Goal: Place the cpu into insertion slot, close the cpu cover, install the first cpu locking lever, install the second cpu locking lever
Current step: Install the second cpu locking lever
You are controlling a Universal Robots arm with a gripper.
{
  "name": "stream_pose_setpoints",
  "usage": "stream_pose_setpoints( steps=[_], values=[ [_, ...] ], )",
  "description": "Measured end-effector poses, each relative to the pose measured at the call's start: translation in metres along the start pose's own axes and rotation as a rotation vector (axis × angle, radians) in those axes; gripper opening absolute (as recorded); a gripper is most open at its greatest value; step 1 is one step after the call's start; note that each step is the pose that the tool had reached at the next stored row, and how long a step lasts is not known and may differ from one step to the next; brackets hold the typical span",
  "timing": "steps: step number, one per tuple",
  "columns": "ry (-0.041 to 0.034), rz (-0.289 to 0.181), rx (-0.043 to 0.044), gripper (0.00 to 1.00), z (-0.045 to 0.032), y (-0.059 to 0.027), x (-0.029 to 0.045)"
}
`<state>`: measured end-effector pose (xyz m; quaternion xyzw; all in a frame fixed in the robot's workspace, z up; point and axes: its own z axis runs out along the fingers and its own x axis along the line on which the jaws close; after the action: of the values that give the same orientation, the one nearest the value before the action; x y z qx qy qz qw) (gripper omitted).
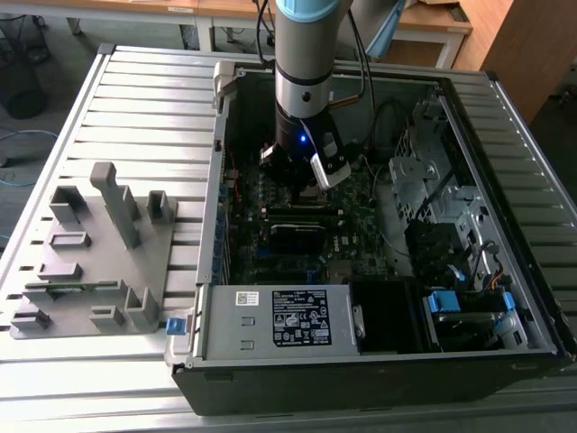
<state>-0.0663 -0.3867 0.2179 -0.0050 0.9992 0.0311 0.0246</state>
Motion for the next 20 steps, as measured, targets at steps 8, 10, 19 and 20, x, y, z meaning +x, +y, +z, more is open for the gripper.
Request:
stream_pose_setpoints(
  steps=[8, 10, 19, 20],
  values=[
    [0.0000, 0.000, -0.0032, 0.11, 0.0014, -0.0001, 0.0027],
    [-0.0001, 0.000, -0.0035, 0.11, 0.0022, 0.0000, 0.0044],
    [0.0000, 0.000, -0.0035, 0.11, 0.0069, -0.0001, 0.0063],
    [-0.0001, 0.000, -0.0039, 0.11, 0.0074, -0.0001, 0.0063]
  ],
)
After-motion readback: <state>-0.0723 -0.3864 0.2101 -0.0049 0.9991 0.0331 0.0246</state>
